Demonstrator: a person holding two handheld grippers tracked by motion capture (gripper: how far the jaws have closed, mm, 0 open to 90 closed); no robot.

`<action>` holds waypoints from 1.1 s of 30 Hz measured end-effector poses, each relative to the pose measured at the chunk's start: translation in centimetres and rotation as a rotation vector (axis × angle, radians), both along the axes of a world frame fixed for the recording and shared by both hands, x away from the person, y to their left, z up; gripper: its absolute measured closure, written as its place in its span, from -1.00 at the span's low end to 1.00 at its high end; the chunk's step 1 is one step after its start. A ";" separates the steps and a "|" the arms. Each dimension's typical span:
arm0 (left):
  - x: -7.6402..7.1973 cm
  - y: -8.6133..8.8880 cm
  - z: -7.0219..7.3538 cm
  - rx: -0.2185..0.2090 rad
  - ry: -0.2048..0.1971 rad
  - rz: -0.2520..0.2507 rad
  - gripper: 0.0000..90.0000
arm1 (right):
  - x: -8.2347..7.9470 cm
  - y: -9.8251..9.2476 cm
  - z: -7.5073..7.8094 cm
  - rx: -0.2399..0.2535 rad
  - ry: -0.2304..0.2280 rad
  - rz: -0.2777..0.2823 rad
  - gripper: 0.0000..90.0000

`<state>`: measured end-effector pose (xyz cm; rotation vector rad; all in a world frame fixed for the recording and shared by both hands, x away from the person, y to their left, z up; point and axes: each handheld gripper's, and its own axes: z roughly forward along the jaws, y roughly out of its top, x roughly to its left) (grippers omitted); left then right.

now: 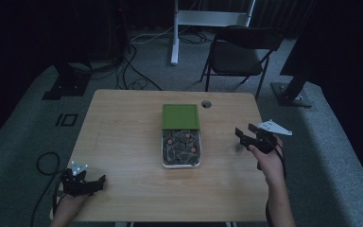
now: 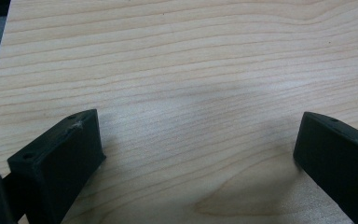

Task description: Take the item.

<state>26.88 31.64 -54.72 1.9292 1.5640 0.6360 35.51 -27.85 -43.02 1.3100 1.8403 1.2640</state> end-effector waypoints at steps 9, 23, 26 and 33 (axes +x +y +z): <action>0.0 0.0 0.0 0.000 0.000 0.000 -0.96 | -0.9 0.4 -0.1 0.013 -0.008 0.022 -0.53; 0.0 0.0 0.0 0.000 0.000 0.000 -0.96 | -3.0 -0.2 -1.0 0.001 -0.004 0.025 -0.57; 0.0 0.0 0.0 0.000 0.000 0.000 -0.96 | -3.5 -0.4 -1.2 -0.002 0.002 0.025 -0.57; 0.0 0.0 0.0 0.000 -0.002 0.000 -0.96 | -4.7 -1.0 -2.1 -0.021 0.014 0.024 -0.57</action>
